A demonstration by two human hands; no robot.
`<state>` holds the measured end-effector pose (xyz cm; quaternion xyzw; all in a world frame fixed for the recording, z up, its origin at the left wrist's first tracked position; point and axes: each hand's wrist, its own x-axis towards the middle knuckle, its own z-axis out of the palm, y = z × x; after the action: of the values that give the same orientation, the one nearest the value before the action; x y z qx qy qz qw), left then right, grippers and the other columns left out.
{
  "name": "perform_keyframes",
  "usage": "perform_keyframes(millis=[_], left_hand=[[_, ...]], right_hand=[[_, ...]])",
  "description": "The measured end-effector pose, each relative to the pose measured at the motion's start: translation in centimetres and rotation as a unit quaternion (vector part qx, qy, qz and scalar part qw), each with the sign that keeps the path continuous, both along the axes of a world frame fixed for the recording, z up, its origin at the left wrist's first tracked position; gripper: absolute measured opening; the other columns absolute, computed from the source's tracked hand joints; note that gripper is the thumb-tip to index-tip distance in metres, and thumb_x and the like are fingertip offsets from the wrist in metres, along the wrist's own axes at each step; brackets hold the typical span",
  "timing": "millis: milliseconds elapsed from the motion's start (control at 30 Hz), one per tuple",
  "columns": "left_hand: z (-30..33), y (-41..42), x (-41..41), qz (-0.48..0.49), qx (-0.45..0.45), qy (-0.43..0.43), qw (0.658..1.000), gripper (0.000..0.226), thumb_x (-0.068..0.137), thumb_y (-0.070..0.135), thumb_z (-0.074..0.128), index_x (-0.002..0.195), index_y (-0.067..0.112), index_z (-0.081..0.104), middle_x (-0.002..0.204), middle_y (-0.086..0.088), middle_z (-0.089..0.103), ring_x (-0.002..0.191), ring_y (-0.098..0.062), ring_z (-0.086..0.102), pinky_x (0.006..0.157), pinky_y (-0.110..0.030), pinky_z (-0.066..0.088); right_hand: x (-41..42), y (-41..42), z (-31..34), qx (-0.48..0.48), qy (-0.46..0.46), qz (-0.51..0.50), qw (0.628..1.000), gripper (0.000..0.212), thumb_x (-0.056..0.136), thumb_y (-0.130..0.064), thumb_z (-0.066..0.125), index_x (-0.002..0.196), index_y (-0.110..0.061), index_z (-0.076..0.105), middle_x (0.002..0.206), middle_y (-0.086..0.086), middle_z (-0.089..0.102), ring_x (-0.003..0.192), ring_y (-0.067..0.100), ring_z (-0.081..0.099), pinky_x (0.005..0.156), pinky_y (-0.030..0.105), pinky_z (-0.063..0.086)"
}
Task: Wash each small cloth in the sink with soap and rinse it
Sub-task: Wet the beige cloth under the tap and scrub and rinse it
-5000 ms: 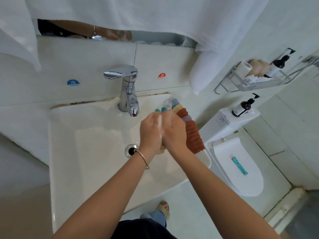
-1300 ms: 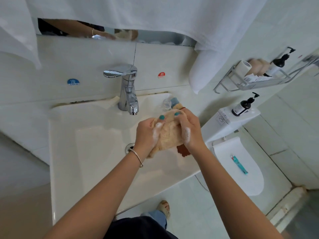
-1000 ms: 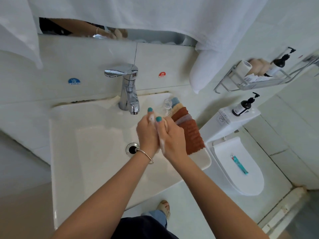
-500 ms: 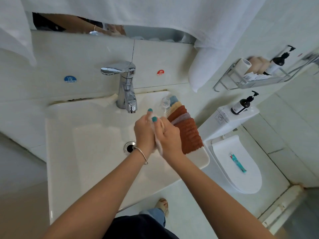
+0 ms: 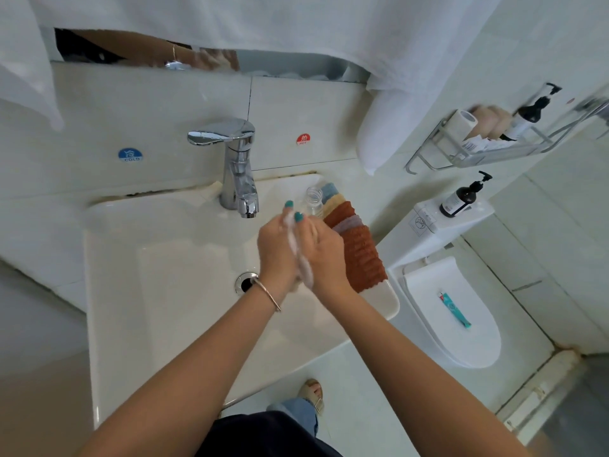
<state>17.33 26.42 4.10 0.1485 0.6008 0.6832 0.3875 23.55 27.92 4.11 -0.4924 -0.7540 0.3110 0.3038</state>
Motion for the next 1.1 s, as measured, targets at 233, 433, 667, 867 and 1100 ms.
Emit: perform_keyframes(millis=[233, 433, 667, 867, 1100], left_hand=[[-0.6, -0.5, -0.5, -0.045, 0.015, 0.038, 0.998, 0.042, 0.102, 0.03, 0.047, 0.064, 0.011, 0.048, 0.052, 0.006, 0.048, 0.05, -0.004, 0.043, 0.053, -0.019, 0.039], [-2.0, -2.1, -3.4, -0.183, 0.037, 0.183, 0.965, 0.036, 0.093, 0.025, 0.063, 0.063, 0.012, 0.047, 0.058, 0.009, 0.044, 0.057, -0.007, 0.04, 0.055, -0.022, 0.034], [-3.6, -4.7, -8.8, -0.334, 0.049, 0.023, 0.941, 0.026, 0.075, 0.004, 0.071, 0.099, 0.013, 0.063, 0.08, 0.004, 0.072, 0.073, -0.009, 0.066, 0.064, -0.017, 0.05], [-5.3, -6.1, -12.1, -0.382, 0.042, 0.205, 0.9, 0.019, 0.09, -0.002, 0.059, 0.095, 0.017, 0.058, 0.08, 0.016, 0.061, 0.076, 0.002, 0.057, 0.073, -0.008, 0.042], [-7.5, -7.5, -15.5, -0.419, -0.025, 0.2, 0.885, 0.039, 0.081, 0.008, 0.074, 0.092, 0.045, 0.075, 0.105, 0.02, 0.071, 0.104, 0.005, 0.062, 0.086, -0.007, 0.042]], right_hand=[[0.7, -0.6, -0.3, -0.005, -0.023, -0.011, 1.0, 0.034, 0.101, -0.034, 0.046, 0.068, -0.025, 0.047, 0.061, -0.004, 0.05, 0.061, 0.018, 0.049, 0.061, 0.04, 0.041], [4.0, 2.0, 2.1, -0.173, 0.093, -0.029, 0.98, 0.016, 0.099, -0.022, 0.054, 0.084, -0.018, 0.058, 0.083, -0.001, 0.059, 0.082, 0.017, 0.059, 0.063, 0.013, 0.05], [8.4, 3.3, 0.2, -0.195, 0.223, 0.164, 0.941, 0.032, 0.079, -0.025, 0.076, 0.111, -0.023, 0.07, 0.11, 0.008, 0.063, 0.101, 0.027, 0.063, 0.086, 0.039, 0.054], [7.2, 2.0, -2.7, -0.269, 0.195, 0.167, 0.928, 0.026, 0.071, -0.04, 0.083, 0.077, -0.016, 0.078, 0.09, 0.008, 0.069, 0.089, 0.022, 0.064, 0.08, 0.028, 0.053], [4.5, 0.8, -6.4, -0.392, 0.145, 0.144, 0.897, 0.035, 0.084, 0.002, 0.068, 0.118, -0.007, 0.067, 0.117, -0.007, 0.068, 0.104, 0.007, 0.066, 0.081, 0.024, 0.056]])
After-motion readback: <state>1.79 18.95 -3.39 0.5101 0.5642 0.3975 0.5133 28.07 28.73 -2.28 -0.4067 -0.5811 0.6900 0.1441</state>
